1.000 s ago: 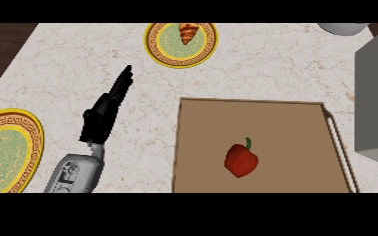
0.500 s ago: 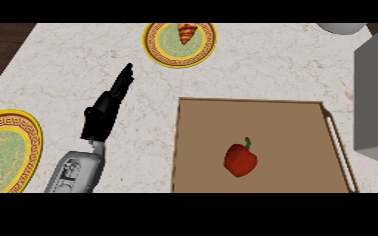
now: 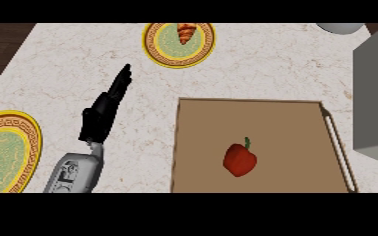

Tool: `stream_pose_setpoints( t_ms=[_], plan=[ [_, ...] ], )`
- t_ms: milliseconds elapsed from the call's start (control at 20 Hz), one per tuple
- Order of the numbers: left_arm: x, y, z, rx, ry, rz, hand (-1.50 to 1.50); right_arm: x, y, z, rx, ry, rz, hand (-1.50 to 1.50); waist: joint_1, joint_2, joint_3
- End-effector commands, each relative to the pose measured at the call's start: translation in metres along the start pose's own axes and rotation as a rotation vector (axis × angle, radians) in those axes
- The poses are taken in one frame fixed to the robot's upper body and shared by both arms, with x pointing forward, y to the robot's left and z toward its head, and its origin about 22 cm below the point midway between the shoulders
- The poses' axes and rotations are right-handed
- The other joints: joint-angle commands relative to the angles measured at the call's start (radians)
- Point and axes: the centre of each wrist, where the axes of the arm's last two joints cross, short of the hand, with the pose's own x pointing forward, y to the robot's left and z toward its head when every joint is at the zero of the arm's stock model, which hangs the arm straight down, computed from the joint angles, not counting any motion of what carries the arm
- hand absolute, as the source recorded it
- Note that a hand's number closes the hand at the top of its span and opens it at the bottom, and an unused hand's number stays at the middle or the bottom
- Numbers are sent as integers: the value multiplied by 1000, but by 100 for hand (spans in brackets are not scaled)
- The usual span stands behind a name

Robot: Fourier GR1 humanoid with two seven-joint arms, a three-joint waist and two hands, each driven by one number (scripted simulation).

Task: Pick the cupcake from the tray and place it in the tiered shelf

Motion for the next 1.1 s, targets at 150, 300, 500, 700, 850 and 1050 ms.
stream_pose_setpoints(
  t_ms=[150,300,500,700,850,1050],
  plan=[
    [-11,0,0,0,-4,-2,0,-5,-1,-4,101,-16,-214,-150,-2,4,0],
    [4,-11,-2,-1,10,4,0,15,-13,-16,172,-47,-255,-150,-12,-5,0],
    [-10,9,5,-7,-6,10,0,15,-21,-13,106,-41,-329,-150,-6,0,0],
    [-2,-2,1,-8,-2,6,0,26,-38,-15,11,12,-476,-150,2,0,0],
    [1,0,-4,-11,-5,1,0,37,-62,0,-69,97,-499,-150,0,6,1],
    [0,-2,-5,2,-10,6,0,48,-78,10,-119,182,-488,-150,13,16,3]
  ],
)
